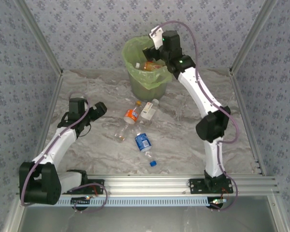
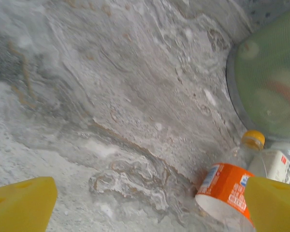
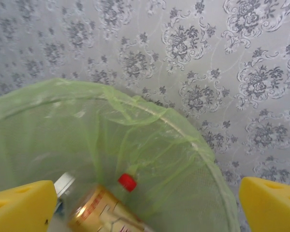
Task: Put the plastic bottles in the bin
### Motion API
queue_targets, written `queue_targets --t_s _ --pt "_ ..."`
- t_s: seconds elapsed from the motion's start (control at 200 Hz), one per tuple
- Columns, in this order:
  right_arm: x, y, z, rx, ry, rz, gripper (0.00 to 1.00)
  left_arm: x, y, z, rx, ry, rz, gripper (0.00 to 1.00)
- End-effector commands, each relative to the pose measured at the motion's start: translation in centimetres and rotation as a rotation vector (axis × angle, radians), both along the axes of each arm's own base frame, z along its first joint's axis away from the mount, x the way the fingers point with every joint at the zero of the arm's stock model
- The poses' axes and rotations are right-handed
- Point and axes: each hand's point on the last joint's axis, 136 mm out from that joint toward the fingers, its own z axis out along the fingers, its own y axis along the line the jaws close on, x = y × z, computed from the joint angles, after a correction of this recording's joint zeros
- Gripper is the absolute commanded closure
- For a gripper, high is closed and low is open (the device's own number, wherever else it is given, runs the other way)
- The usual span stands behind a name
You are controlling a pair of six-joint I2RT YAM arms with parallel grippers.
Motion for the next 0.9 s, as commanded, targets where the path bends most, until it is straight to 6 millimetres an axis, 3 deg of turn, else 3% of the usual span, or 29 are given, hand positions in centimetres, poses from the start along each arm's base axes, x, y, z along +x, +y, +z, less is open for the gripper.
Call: queue_targets --t_s 0.0,0.205,0.425,0.725,0.894 --pt "-3.1 -0.6 3.0 0.079 -0.049 -0.008 0.01 0.4 -1.3 0.9 -0.026 -0.015 -0.082 0.01" --pt "-7.5 -2.6 0.8 0.181 0.014 -0.039 0.01 0.3 -1.8 0.5 -0.025 -0.013 -0.108 0.01" --pt "-10.6 -5.2 -2.6 0.275 0.098 -0.134 0.01 0.8 -3.4 0.1 -0.032 -0.001 -0.145 0.01" --pt "-13.2 -8.2 -6.9 0.367 0.217 -0.281 0.01 1.1 -5.3 -0.7 0.048 0.055 -0.213 0.01" --pt "-14.2 -9.8 -8.2 0.441 0.210 -0.348 0.01 0.7 -6.9 -1.3 0.081 0.093 -0.281 0.01"
